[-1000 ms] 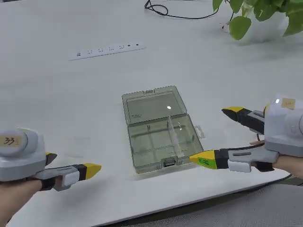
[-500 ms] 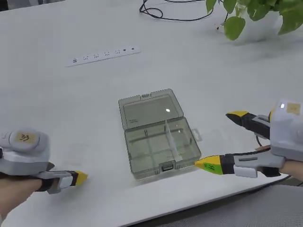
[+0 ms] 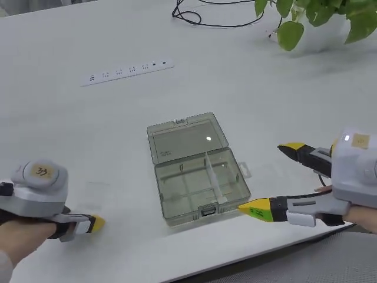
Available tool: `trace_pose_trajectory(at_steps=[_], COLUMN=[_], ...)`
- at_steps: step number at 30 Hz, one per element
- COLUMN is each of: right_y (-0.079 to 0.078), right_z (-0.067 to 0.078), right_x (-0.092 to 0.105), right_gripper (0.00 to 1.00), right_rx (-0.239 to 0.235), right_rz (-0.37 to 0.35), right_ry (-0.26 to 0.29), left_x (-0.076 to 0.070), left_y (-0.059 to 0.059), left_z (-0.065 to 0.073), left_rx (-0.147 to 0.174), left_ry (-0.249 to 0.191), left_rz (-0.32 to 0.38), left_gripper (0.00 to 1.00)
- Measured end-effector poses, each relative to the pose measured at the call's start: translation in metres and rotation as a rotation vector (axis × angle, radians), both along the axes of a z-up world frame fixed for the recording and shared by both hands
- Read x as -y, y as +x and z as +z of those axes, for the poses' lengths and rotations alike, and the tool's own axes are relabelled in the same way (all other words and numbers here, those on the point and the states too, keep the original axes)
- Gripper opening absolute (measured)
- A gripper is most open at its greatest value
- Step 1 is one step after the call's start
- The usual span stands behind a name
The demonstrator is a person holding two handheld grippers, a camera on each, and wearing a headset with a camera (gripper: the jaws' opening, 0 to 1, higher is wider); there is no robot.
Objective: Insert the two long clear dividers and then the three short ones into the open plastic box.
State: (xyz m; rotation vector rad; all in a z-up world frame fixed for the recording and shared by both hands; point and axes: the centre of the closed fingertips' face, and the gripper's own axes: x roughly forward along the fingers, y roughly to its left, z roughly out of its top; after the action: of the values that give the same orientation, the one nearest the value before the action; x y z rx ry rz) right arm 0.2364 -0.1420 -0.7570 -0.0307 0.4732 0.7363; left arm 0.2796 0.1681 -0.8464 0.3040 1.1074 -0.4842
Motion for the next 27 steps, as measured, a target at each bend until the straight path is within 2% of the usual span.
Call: trace_pose_trajectory(at_steps=[6,9,27], right_y=[-0.0001,-0.0007,-0.0039], right_z=[0.0015,0.0016,-0.0021], right_x=[-0.0005,-0.0003,-0.0011], right_gripper=[0.97,0.97,0.95], right_rx=[0.000,-0.002,-0.012], right_rz=[0.006,0.008,0.020], right_ry=[-0.001,-0.003,-0.009], left_x=[-0.0006,-0.0008,0.0001], left_y=[0.0002,0.0002,0.0004], left_z=[0.0008,0.0011,0.0023], left_rx=[-0.007,-0.011,-0.019], left_ry=[0.005,0.007,-0.039], left_rz=[0.006,0.001,0.029], left_gripper=[0.40,0.33,0.31])
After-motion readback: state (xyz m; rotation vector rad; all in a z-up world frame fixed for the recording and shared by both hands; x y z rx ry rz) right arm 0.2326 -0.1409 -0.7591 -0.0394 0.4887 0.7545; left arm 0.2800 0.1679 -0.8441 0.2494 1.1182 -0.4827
